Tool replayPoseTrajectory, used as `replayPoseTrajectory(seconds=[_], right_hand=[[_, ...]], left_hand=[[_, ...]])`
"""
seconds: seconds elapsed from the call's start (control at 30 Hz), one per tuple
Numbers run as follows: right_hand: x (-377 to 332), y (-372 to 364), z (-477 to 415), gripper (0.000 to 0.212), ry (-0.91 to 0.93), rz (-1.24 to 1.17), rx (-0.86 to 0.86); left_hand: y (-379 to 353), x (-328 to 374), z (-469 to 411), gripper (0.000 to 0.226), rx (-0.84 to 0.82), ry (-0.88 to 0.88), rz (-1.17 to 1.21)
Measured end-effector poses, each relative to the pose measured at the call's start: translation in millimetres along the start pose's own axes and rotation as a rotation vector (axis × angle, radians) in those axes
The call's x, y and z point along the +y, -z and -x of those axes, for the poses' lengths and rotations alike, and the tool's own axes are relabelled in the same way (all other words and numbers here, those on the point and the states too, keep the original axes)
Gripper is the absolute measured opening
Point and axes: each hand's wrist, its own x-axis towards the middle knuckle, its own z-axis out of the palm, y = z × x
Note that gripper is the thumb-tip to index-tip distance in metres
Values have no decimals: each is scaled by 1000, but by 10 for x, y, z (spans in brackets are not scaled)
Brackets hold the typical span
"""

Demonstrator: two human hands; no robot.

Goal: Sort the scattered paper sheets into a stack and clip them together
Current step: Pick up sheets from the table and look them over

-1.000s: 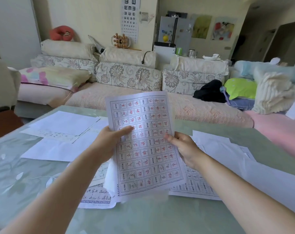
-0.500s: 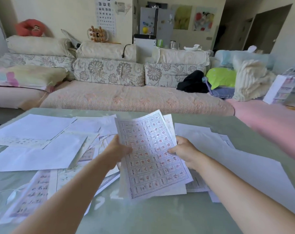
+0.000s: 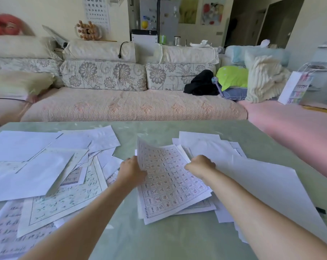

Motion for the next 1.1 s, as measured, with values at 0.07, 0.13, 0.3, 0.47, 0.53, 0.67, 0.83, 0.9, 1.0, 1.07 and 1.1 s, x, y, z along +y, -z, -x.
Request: replayPoseTrajectory(seconds=[0.07,0.13,0.3,0.47,0.53,0.67,0.83,0.9,1.0,1.07,1.1], right_hand=[[2,-36,-82,24,-39,-22,-2],[-6,-58,-99,28,-78,-185,-55],[-34,-89,-6,18,-96,-371,-66],[-115,-152,136,39,-88,-374,-189],[-122,-189,175,41,-7,-259,-165],[-128,-92,215,43,150,-406,-156],[-121,128,408,37,343,-652,-182],[-145,162,505,37,464,-627,-128],[-241,239,607,38,564,-647,-6],[-304,308,674,37,600,-685,82],[-322,332,701,37,615,-690,108]], left_hand=[[-49,75,14,48,-15,12,-129],[-68,137,11,52,-32,25,-176],[-1,53,-34,51,-16,60,-27],[61,-21,17,64,-33,70,67],[70,-53,50,70,-52,54,88],[157,-135,82,89,-39,87,195],[395,-159,161,69,-63,69,689],[521,-90,238,32,-37,0,801],[677,30,352,20,63,-97,1037],[750,99,442,17,125,-170,1105],[759,115,475,17,146,-204,1108]])
